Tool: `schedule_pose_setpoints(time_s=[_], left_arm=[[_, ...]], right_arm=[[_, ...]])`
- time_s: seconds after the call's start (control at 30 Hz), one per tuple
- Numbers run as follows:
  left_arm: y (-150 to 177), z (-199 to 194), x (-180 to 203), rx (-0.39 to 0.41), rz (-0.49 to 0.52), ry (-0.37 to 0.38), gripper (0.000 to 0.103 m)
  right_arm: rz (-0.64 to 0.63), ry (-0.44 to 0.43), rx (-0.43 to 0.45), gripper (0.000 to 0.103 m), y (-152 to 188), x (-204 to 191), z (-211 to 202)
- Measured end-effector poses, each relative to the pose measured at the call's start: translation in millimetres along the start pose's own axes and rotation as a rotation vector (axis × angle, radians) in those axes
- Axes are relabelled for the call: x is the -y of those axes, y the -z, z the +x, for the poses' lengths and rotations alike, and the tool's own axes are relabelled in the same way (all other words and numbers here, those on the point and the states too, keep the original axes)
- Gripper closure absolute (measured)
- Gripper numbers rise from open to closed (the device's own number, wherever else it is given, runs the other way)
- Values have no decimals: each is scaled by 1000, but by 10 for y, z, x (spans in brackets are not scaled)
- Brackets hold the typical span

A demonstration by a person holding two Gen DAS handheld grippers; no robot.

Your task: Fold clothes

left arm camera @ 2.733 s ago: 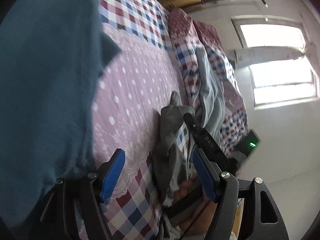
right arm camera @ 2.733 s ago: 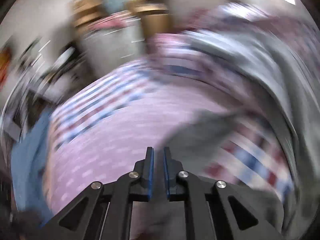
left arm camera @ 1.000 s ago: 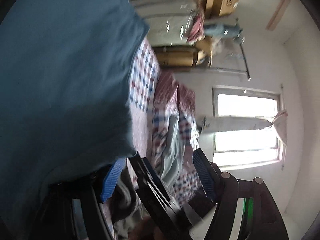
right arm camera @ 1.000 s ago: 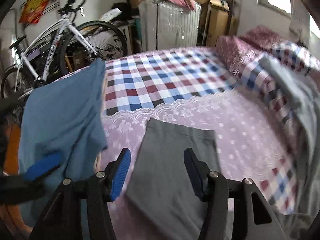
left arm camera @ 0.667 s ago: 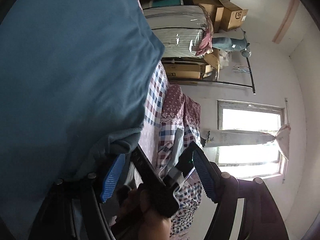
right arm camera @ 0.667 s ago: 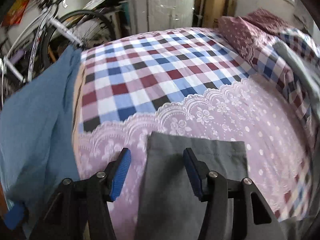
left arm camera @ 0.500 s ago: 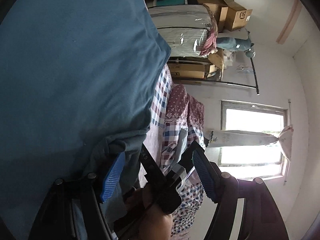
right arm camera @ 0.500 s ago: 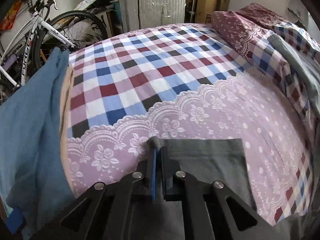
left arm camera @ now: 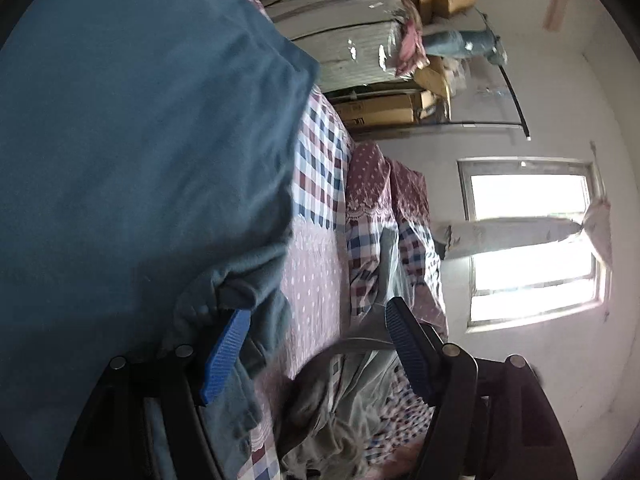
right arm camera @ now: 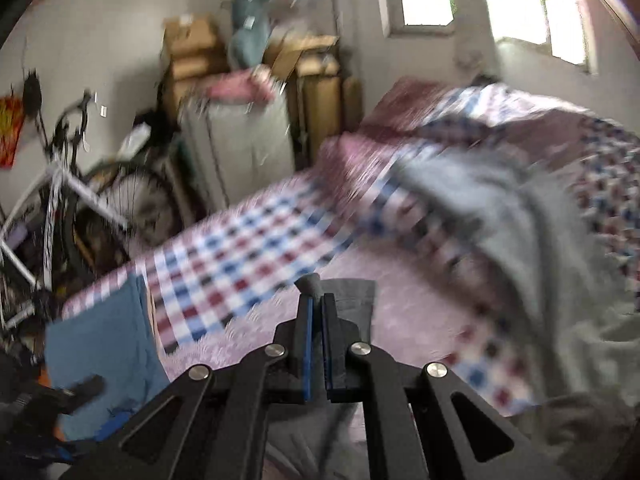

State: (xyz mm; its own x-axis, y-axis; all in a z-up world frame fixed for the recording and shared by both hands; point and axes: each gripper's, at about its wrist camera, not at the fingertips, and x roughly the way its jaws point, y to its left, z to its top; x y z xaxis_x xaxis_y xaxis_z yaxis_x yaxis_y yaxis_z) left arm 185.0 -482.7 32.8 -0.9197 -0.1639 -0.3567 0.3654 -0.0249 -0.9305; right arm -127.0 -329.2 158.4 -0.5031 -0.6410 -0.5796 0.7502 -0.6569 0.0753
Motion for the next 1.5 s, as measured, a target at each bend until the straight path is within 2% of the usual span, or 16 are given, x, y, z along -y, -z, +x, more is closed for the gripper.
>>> schedule_pose_setpoints(time_s=[0.17, 0.3, 0.43, 0.67, 0.73, 0.77, 0.83, 0.93, 1.1, 1.3, 1.5], left_arm=[[323, 196, 231, -84, 134, -29, 29], [708, 534, 372, -262, 247, -62, 29], [1047, 743, 478, -370, 324, -77, 29], [1680, 956, 795, -515, 541, -75, 29], [1854, 1019, 862, -561, 627, -97, 29], [1903, 1030, 862, -575, 638, -100, 29], [1991, 1048, 855, -601, 654, -103, 29], [2050, 1054, 847, -609, 665, -108, 29], [2031, 1025, 854, -591, 668, -115, 29], [2093, 1068, 847, -597, 645, -102, 29], [2220, 1083, 880, -609, 695, -108, 29]], right_arm=[[56, 55, 159, 101, -250, 361, -954], [87, 136, 266, 101, -353, 622, -1672], [143, 239, 277, 101, -361, 912, -2165], [269, 386, 242, 101, 11, 1331, -2761], [322, 385, 239, 100, 170, 1426, -2913], [352, 386, 241, 100, 227, 1498, -2984], [411, 389, 245, 100, 340, 1644, -3124], [518, 443, 248, 100, 535, 1961, -3337], [730, 484, 236, 100, 1054, 2417, -3704], [849, 533, 269, 100, 1784, 2378, -4210], [969, 638, 171, 99, 2246, 3018, -4050]])
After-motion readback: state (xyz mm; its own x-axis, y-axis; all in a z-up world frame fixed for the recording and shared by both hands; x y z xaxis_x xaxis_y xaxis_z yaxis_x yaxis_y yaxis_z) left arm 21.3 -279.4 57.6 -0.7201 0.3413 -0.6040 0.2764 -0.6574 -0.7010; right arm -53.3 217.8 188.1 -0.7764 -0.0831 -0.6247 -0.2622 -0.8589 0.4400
